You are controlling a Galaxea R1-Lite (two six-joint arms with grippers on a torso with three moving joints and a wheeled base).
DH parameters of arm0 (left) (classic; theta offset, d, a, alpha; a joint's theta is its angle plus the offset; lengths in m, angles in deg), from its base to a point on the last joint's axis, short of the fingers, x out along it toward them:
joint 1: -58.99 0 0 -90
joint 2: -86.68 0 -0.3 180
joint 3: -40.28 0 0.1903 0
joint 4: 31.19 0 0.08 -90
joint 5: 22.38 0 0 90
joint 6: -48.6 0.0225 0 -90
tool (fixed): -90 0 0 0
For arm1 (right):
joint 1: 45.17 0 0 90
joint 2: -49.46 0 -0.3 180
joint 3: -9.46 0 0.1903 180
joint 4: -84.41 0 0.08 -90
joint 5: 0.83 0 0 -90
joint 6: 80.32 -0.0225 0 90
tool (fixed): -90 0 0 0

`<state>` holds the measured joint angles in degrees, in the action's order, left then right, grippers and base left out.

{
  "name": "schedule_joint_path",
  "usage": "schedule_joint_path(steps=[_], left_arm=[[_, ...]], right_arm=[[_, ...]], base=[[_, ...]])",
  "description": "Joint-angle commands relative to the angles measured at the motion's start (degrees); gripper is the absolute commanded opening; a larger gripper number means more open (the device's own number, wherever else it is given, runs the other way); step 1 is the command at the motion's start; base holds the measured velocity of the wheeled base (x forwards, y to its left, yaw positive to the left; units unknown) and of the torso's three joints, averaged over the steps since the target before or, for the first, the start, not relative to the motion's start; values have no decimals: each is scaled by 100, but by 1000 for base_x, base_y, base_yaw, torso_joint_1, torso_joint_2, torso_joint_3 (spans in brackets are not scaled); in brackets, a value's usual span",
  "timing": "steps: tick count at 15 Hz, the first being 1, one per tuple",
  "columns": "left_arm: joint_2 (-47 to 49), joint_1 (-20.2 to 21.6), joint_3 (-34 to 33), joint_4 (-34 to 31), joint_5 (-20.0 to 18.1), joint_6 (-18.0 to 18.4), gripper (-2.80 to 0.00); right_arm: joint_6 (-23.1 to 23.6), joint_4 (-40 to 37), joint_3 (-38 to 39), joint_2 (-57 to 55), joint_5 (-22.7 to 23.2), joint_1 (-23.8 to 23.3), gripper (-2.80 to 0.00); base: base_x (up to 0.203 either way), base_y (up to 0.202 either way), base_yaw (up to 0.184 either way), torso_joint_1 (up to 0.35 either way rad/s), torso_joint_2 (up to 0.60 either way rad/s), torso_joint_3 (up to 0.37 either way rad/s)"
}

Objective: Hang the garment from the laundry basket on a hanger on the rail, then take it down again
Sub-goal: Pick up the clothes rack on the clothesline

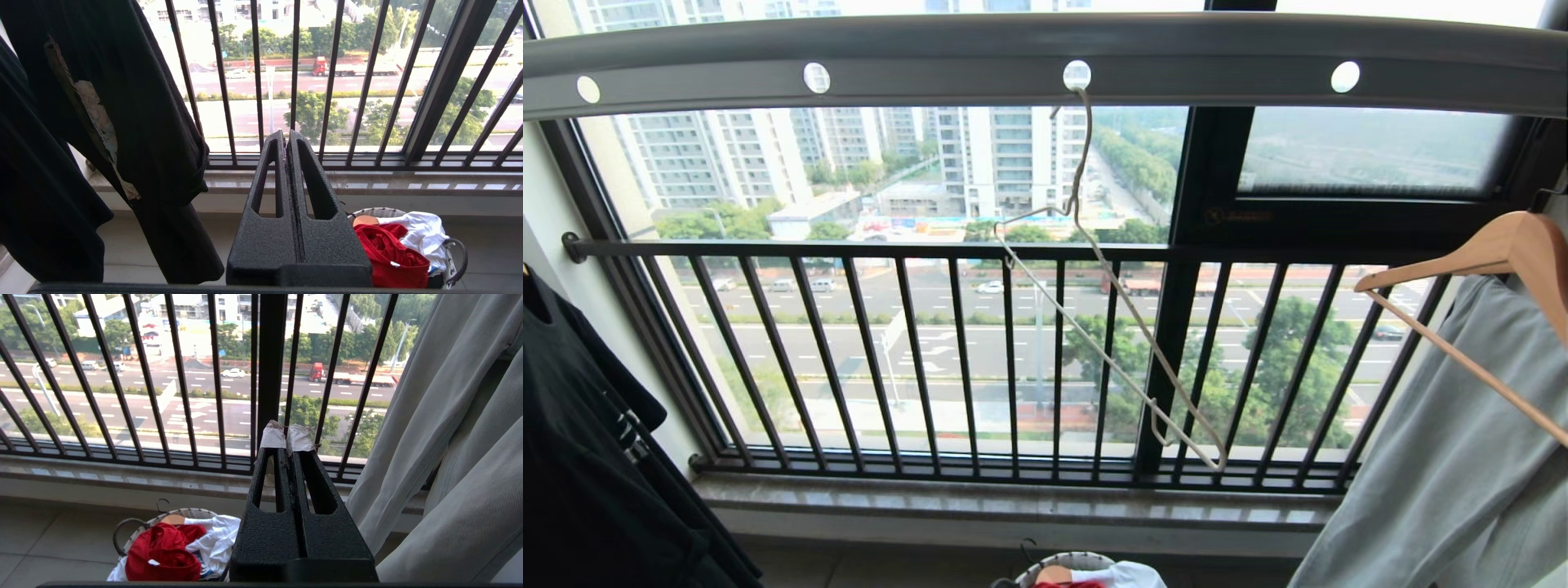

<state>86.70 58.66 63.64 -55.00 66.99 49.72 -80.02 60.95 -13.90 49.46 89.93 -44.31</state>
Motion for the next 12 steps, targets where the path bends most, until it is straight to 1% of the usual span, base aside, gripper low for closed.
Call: schedule_joint_path(steps=[1, 12], left_arm=[[-2, 5, 0, 0, 2, 2, -280], [-2, 4, 0, 0, 2, 2, -280]], right_arm=[[6, 1, 0, -9, 2, 3, -280], [-3, 1, 0, -9, 2, 3, -280]], base=[[0, 0, 0, 0, 0, 0], [0, 0, 0, 0, 0, 0]])
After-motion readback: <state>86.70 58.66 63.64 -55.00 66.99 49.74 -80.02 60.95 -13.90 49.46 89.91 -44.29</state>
